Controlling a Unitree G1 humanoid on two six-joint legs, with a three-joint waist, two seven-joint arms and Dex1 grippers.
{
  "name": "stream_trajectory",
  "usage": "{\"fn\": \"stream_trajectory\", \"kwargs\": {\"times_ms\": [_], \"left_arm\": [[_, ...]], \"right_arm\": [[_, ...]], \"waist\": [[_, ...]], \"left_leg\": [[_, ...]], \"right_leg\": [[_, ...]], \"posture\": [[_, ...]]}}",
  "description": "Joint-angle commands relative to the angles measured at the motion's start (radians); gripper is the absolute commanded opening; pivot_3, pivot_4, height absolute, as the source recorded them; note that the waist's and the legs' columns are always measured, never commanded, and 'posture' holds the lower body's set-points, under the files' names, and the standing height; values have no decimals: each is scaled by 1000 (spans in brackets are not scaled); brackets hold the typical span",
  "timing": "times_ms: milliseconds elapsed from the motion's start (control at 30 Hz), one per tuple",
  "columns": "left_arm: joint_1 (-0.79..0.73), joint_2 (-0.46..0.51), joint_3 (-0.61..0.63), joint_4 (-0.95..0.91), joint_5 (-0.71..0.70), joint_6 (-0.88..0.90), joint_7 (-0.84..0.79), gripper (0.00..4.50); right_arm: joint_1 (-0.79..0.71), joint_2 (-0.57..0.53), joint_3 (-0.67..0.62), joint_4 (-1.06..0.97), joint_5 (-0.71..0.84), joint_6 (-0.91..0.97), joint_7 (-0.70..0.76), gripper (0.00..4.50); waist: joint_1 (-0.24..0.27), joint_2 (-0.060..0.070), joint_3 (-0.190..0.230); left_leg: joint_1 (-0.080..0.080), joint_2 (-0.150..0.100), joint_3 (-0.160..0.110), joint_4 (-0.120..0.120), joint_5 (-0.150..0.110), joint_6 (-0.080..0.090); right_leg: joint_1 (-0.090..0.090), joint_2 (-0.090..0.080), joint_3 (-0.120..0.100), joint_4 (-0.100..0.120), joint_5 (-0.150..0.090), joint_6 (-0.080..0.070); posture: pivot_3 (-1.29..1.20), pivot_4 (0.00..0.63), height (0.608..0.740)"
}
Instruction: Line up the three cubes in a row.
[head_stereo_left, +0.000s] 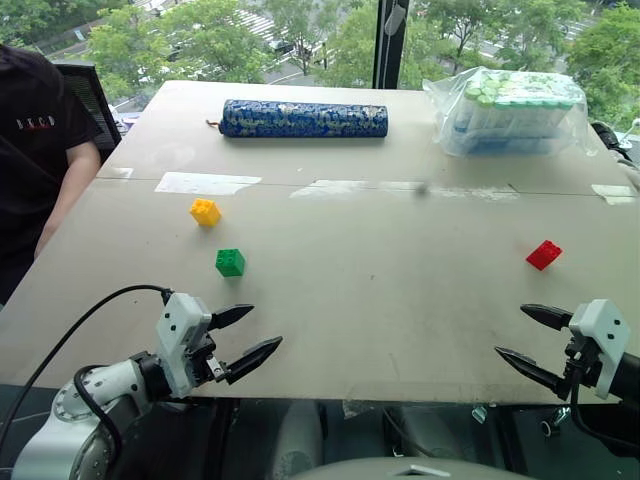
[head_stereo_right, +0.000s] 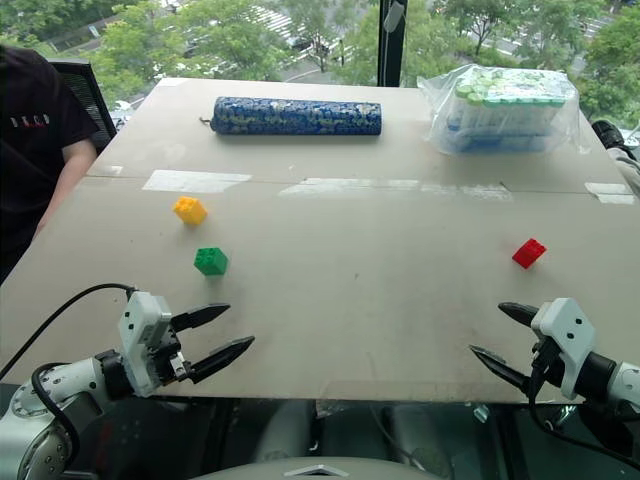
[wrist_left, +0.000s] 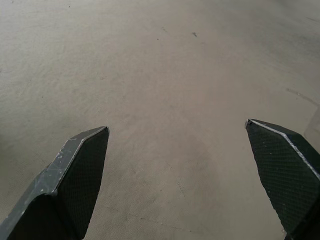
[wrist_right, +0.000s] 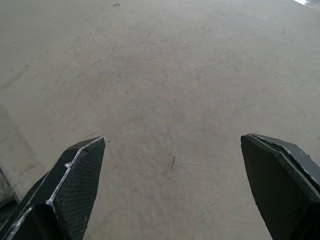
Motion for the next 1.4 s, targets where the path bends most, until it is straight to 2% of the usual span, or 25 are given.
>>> {"fn": "stream_trajectory", "kwargs": {"times_ms": [33,100,167,233,300,400,533,633,733,900,933,967,1067,1133,1233,1333,1400], "left_arm": [[-57,-5,-12,-27,-40,16,19,4495],[-134,-19,-27,-56,-109,75,54,4495],[-182,-2,-57,-92,-146,106,30,4495],[-227,32,-105,-112,-139,108,-16,4495],[-266,64,-150,-117,-121,100,-52,4495],[-368,83,-225,-111,-124,113,-81,4495],[-441,84,-285,-112,-120,113,-102,4495],[-452,83,-294,-109,-118,101,-112,4495],[-444,84,-292,-117,-119,91,-115,4495],[-422,82,-281,-131,-124,85,-102,4495],[-417,81,-278,-136,-126,86,-96,4500],[-412,81,-276,-142,-127,89,-89,4500],[-401,81,-270,-158,-136,98,-68,4500],[-400,81,-267,-163,-138,103,-55,4500],[-400,78,-259,-161,-143,106,-36,4500],[-386,83,-247,-149,-134,96,-31,4500],[-369,87,-236,-145,-129,93,-32,4500]], "right_arm": [[-46,24,13,-26,-17,9,-74,4487],[-114,55,22,-43,-71,36,-199,4487],[-171,58,8,-50,-73,88,-250,4487],[-220,5,-1,-43,-90,161,-267,4487],[-259,-67,-1,-16,-82,227,-238,4487],[-399,-196,32,144,-94,293,-189,4487],[-607,-312,172,368,-146,338,-121,4487],[-758,-321,262,508,-161,420,-99,4487],[-888,-303,350,646,-196,424,-64,4487],[-993,-291,448,788,-250,405,-17,4487],[-1004,-288,456,809,-256,399,-12,3953],[-1011,-287,462,823,-259,397,0,3775],[-1016,-288,471,839,-265,393,26,2256],[-1016,-284,465,838,-264,389,35,1418],[-1000,-280,444,777,-242,367,56,1324],[-971,-251,422,612,-174,324,110,1324],[-987,-207,459,479,-140,359,120,1324]], "waist": [[0,0,0],[1,0,1],[0,1,1],[0,1,1],[0,2,1],[0,3,2],[-4,4,3],[-12,4,3],[-20,5,4],[-21,6,5],[-20,6,5],[-20,6,5],[-21,6,5],[-22,6,5],[-24,7,6],[-27,9,7],[-30,9,7]], "left_leg": [[0,0,0,0,0,0],[0,0,0,0,0,0],[0,0,-1,4,0,0],[0,0,1,4,0,0],[-1,-1,2,3,-1,1],[-1,-1,1,1,-1,2],[-1,-1,2,-1,-1,2],[-1,0,2,-2,-1,2],[-2,0,1,-3,-1,2],[-3,-1,1,-6,-1,2],[-3,-1,0,-6,-1,2],[-3,-1,0,-6,-1,2],[-3,-1,0,-6,-1,2],[-3,-1,0,-6,-1,2],[-2,-1,0,-6,-1,2],[-2,-1,0,-6,-1,2],[-2,0,0,-6,-1,2]], "right_leg": [[0,0,0,0,0,0],[0,0,0,-1,0,0],[0,0,0,1,0,0],[1,0,2,1,0,0],[1,-1,2,-1,0,0],[1,1,2,-3,3,-2],[1,2,2,-6,5,0],[0,2,2,-6,5,0],[-1,2,2,-7,5,0],[-1,2,1,-8,5,0],[-1,1,1,-8,5,0],[-1,1,0,-8,5,0],[-1,1,0,-8,5,0],[-1,1,1,-7,5,0],[-1,1,0,-7,5,0],[-1,2,1,-7,5,0],[-1,2,1,-6,5,0]], "posture": [[0,150,740],[0,150,740],[0,150,740],[0,150,740],[0,150,740],[0,150,740],[0,150,740],[0,150,740],[0,150,740],[0,150,740],[0,150,740],[0,150,740],[0,150,740],[0,150,740],[0,150,740],[0,150,740],[0,150,740]]}}
